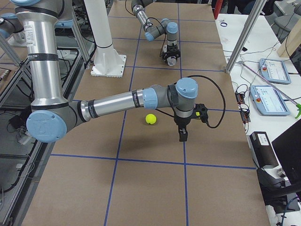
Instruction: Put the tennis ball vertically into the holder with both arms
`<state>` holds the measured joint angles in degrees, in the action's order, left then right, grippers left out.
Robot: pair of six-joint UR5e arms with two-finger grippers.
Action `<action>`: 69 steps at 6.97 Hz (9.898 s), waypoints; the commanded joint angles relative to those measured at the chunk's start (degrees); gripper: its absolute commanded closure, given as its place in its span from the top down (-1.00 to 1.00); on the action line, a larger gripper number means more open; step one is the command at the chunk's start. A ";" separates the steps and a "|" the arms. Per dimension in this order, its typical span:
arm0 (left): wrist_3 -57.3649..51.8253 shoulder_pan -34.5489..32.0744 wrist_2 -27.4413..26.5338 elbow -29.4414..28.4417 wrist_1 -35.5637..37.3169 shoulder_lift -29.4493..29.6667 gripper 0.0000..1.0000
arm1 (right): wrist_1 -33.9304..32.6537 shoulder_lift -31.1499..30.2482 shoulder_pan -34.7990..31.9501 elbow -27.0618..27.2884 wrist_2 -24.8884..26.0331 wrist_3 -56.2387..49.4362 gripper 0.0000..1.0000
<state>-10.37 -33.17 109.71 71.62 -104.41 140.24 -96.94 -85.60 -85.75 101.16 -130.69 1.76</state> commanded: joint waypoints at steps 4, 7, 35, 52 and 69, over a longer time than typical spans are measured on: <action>0.09 0.30 -0.55 -1.48 -2.03 0.74 0.69 | 0.00 0.00 -0.03 0.09 0.00 0.00 1.00; 0.00 -0.05 -2.14 -0.96 -1.76 0.74 0.58 | 0.00 0.00 -0.03 0.00 -0.35 0.00 1.00; 27.86 6.28 -22.00 -15.54 -105.39 -4.71 0.64 | 0.00 1.67 0.84 2.19 -1.76 5.76 1.00; 27.95 6.37 -22.00 -14.75 -105.39 -4.80 0.69 | 40.43 -20.74 45.40 10.73 25.05 56.87 1.00; 27.95 7.25 -22.00 -14.75 -105.65 -5.94 0.72 | 16.64 3.89 41.63 19.12 16.09 59.57 -1.00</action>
<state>17.58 -25.94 87.71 56.79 -210.06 134.33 -67.82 -88.98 -43.26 116.23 -113.12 59.80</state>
